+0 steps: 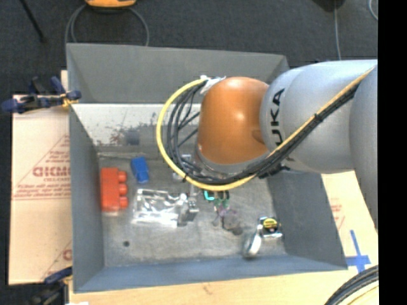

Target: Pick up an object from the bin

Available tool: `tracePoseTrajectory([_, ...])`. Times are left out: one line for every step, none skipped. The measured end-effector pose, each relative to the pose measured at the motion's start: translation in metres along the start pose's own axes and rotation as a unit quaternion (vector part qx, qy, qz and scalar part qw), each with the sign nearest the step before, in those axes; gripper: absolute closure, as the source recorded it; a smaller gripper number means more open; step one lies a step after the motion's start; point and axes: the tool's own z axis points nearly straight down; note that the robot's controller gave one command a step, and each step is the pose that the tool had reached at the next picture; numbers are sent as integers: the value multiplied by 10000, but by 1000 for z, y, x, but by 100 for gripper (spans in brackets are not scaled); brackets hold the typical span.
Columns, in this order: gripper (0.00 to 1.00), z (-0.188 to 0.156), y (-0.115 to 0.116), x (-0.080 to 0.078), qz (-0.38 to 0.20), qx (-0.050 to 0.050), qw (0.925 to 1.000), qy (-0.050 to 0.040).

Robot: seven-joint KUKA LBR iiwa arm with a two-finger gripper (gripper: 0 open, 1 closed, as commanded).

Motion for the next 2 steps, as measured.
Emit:
tracePoseTrajectory([0, 94, -23, -27, -438, -4, 9990, -59])
tracePoseTrajectory([100, 97, -24, -27, -420, -3, 9991, -43])
